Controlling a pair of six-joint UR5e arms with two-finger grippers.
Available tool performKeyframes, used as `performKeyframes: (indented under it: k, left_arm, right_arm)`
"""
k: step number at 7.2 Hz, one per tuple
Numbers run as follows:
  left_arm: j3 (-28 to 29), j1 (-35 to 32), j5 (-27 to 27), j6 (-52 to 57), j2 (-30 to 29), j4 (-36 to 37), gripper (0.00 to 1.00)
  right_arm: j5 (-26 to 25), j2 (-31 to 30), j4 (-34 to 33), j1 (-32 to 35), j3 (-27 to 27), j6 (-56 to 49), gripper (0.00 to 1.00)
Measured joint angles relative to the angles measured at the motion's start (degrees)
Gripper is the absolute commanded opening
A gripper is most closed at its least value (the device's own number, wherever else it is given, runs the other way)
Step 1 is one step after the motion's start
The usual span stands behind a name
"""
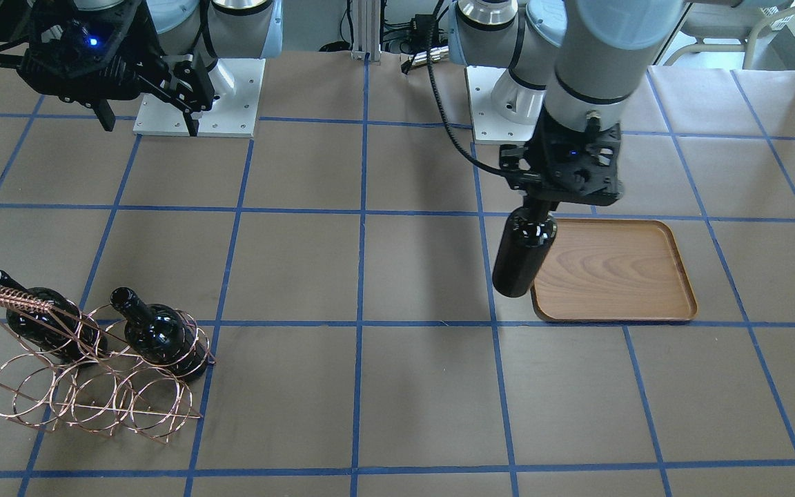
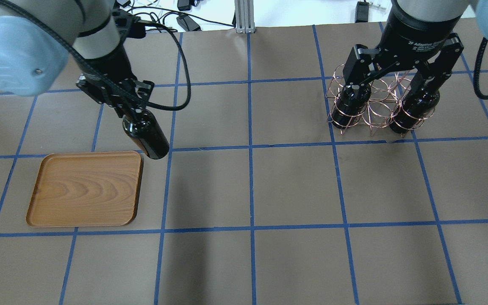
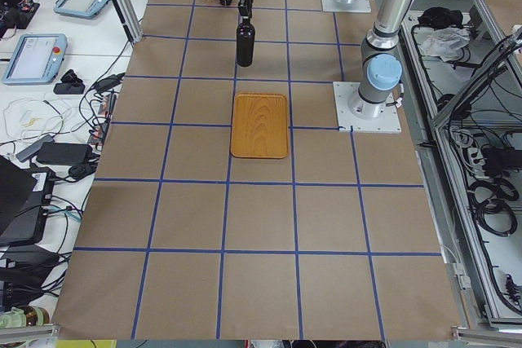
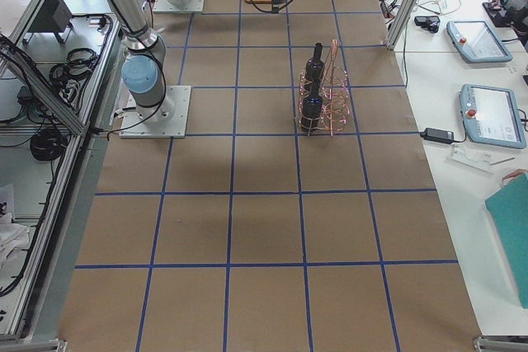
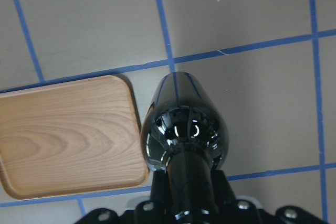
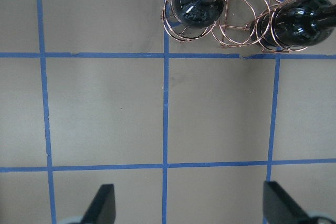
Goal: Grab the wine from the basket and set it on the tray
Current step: 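Lift the bottle with the left gripper and tilt it over the wooden tray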
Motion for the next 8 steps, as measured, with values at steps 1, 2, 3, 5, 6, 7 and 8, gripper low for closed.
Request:
performKeyframes:
  k: [1,2,3,5,6,7,8]
  left_arm:
    - [-0.24,5.16,0.29,5.48,0.54,-0.25,0.0]
    - [-1.04,10.65,0.31,12.03,0.93,-0.16,0.0]
    - [-2.73,15.82,0.22,17.12,1.16,0.11,0.0]
    - [-7.74,22.84,0.09,23.03,1.26,2.71,0.0]
    - [-9.17,24.5,0.05,24.48,1.15,3.72,0.0]
    - [-9.79,25.41,0.07,25.11,0.83,4.28,0.0]
    - [-10.07,25.78,0.16,25.35,0.53,4.5,0.39]
  right_arm:
    - [0.0,-0.01,-0.01,-0.01,0.02,0.0,1.0]
    - [0.02,-0.01,-0.05,-0.01,0.03,0.0,1.0]
    - [0.04,0.0,-0.05,0.0,0.03,0.0,1.0]
    - [0.07,0.0,-0.06,0.01,0.03,0.0,1.0]
    - [0.06,0.0,-0.05,0.01,0.03,0.0,1.0]
    - [0.05,-0.01,-0.04,0.01,0.03,0.0,1.0]
    - [0.05,-0.01,-0.04,0.01,0.03,0.0,1.0]
